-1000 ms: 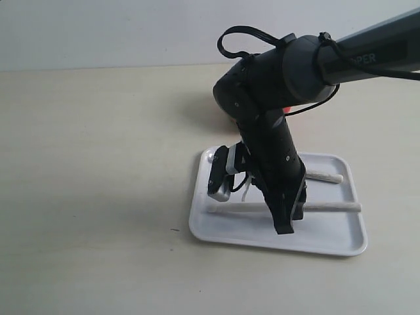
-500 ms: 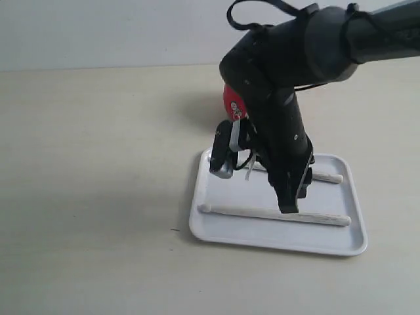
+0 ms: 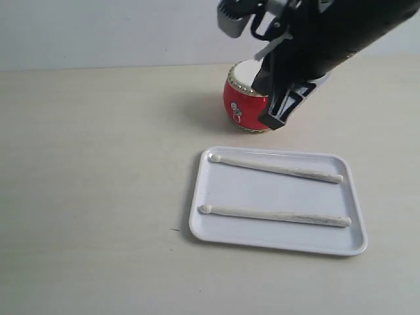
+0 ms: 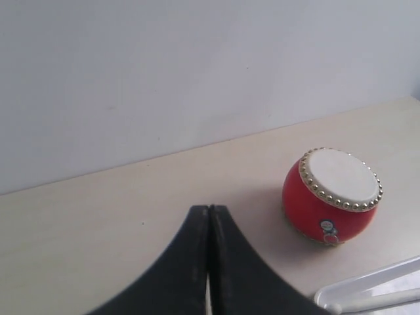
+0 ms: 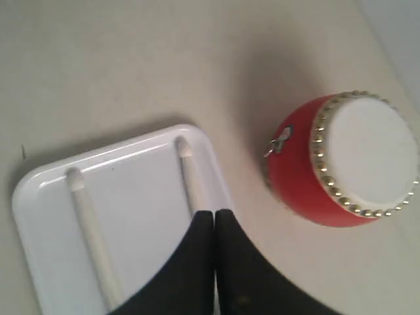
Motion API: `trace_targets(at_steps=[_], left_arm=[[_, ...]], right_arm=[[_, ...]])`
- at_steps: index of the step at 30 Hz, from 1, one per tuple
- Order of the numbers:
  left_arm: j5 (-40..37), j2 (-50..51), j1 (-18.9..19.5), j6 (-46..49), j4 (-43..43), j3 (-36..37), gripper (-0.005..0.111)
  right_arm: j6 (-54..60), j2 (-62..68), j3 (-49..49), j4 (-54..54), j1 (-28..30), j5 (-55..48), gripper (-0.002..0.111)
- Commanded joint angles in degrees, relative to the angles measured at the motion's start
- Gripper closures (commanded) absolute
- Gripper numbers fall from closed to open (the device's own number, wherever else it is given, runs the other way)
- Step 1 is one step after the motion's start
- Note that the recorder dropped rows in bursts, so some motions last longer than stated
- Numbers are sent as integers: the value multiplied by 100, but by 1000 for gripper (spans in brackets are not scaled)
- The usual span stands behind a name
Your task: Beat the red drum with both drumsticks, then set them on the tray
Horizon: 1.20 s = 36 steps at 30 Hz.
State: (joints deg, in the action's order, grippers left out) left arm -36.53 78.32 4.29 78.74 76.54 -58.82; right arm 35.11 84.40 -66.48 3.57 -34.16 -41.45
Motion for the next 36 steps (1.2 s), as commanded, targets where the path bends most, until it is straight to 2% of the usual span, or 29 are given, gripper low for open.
trace_targets(at_steps=[1, 7, 11, 20, 36], left_arm=[[-82, -43, -40, 13, 58, 17, 107], [-126, -43, -40, 13, 83, 17, 107], [-126, -43, -40, 13, 136, 17, 107], [-126, -43, -40, 1, 214, 17, 107], [-114, -43, -40, 1, 192, 17, 107]], right_arm=[[117, -727, 917, 286, 267, 1536, 108], [117, -1345, 1870, 571, 297, 3689, 108], [117, -1376, 2109, 659, 297, 4541, 108], [65, -1376, 2087, 701, 297, 5261, 108], [65, -1376, 2087, 701, 297, 5229, 108]])
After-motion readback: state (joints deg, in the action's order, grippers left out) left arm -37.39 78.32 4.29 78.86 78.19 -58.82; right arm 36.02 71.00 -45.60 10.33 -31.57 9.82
